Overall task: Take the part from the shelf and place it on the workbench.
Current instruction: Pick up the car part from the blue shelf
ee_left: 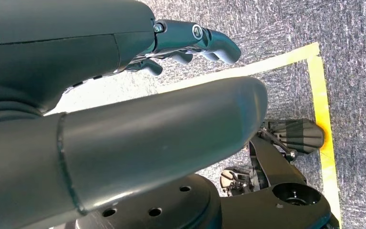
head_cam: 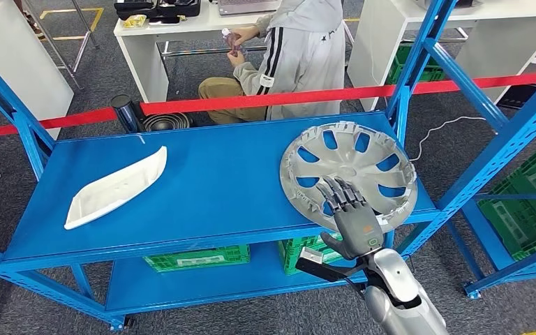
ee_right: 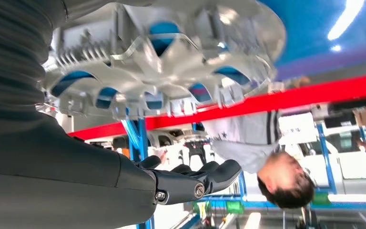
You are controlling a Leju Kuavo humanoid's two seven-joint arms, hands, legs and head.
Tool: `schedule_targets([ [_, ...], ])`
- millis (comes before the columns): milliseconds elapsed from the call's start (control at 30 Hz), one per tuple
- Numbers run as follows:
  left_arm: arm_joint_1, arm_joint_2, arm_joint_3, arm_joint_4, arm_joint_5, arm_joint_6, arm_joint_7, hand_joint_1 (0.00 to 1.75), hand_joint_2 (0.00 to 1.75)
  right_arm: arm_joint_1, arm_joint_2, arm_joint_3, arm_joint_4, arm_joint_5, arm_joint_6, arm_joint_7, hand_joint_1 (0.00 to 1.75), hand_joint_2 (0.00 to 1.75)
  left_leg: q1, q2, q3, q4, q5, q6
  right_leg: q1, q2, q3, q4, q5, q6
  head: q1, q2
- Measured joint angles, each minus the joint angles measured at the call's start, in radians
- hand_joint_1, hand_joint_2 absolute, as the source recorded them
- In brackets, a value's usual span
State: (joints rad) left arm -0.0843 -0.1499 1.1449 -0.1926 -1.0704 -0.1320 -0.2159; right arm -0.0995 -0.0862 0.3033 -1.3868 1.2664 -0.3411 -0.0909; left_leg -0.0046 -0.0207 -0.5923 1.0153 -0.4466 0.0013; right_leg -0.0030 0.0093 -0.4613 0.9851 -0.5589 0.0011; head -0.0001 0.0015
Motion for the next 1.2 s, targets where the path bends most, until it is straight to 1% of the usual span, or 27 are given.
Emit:
schedule_targets([
  [133, 0.000, -0.001, 0.001, 0.000, 0.000, 0.000, 0.000, 0.00, 0.00, 0.000, 0.008, 0.000, -0.009, -0.002, -0.007, -0.006, 0.00, 1.75, 0.000, 0.000, 0.000, 0.000, 0.000, 0.000, 0.000, 0.000, 0.000, 0.000, 0.000, 0.000, 0.000, 0.000],
  [300, 0.000, -0.002, 0.001, 0.000, -0.007, 0.000, -0.003, 0.00, 0.00, 0.000, 0.013, 0.001, -0.016, 0.015, -0.082, -0.050, 0.00, 1.75, 0.000, 0.000, 0.000, 0.000, 0.000, 0.000, 0.000, 0.000, 0.000, 0.000, 0.000, 0.000, 0.000, 0.000],
  [433, -0.001, -0.002, 0.001, 0.000, -0.017, 0.000, -0.003, 0.00, 0.00, -0.006, 0.014, 0.002, -0.003, 0.015, -0.087, -0.037, 0.00, 1.75, 0.000, 0.000, 0.000, 0.000, 0.000, 0.000, 0.000, 0.000, 0.000, 0.000, 0.000, 0.000, 0.000, 0.000],
  [567, -0.001, -0.002, 0.001, 0.000, -0.025, -0.002, -0.006, 0.00, 0.00, -0.030, 0.013, -0.008, 0.070, 0.021, -0.108, 0.001, 0.00, 1.75, 0.000, 0.000, 0.000, 0.000, 0.000, 0.000, 0.000, 0.000, 0.000, 0.000, 0.000, 0.000, 0.000, 0.000],
  [733, -0.001, -0.001, 0.001, 0.000, -0.024, -0.003, -0.006, 0.00, 0.00, -0.084, 0.010, -0.048, 0.223, 0.058, -0.131, 0.047, 0.00, 1.75, 0.000, 0.000, 0.000, 0.000, 0.000, 0.000, 0.000, 0.000, 0.000, 0.000, 0.000, 0.000, 0.000, 0.000],
  [833, -0.001, -0.001, 0.001, 0.000, -0.023, -0.004, -0.006, 0.00, 0.00, -0.112, 0.009, -0.071, 0.292, 0.101, -0.117, 0.082, 0.00, 1.75, 0.000, 0.000, 0.001, 0.000, 0.000, 0.000, 0.000, 0.000, 0.000, 0.000, 0.000, 0.000, 0.000, 0.000],
  [967, -0.001, -0.001, 0.001, 0.000, -0.024, -0.010, -0.002, 0.00, 0.00, -0.146, 0.008, -0.115, 0.356, 0.133, -0.070, 0.112, 0.00, 1.75, 0.000, 0.000, 0.003, 0.000, 0.000, 0.001, 0.000, 0.000, 0.002, 0.000, 0.000, 0.000, 0.000, 0.000],
  [1067, -0.002, -0.001, 0.001, 0.000, -0.026, -0.012, 0.002, 0.00, 0.00, -0.162, 0.006, -0.147, 0.380, 0.144, -0.038, 0.124, 0.00, 1.75, 0.001, 0.000, 0.005, 0.000, -0.001, 0.001, 0.000, -0.001, 0.004, -0.001, -0.001, 0.000, 0.000, 0.000],
  [1200, -0.001, -0.001, 0.001, 0.000, -0.028, -0.012, 0.004, 0.00, 0.00, -0.168, -0.002, -0.191, 0.397, 0.156, -0.022, 0.138, 0.00, 1.75, 0.001, 0.000, 0.005, 0.000, 0.000, 0.002, 0.000, -0.001, 0.006, -0.001, 0.000, 0.000, 0.000, 0.000],
])
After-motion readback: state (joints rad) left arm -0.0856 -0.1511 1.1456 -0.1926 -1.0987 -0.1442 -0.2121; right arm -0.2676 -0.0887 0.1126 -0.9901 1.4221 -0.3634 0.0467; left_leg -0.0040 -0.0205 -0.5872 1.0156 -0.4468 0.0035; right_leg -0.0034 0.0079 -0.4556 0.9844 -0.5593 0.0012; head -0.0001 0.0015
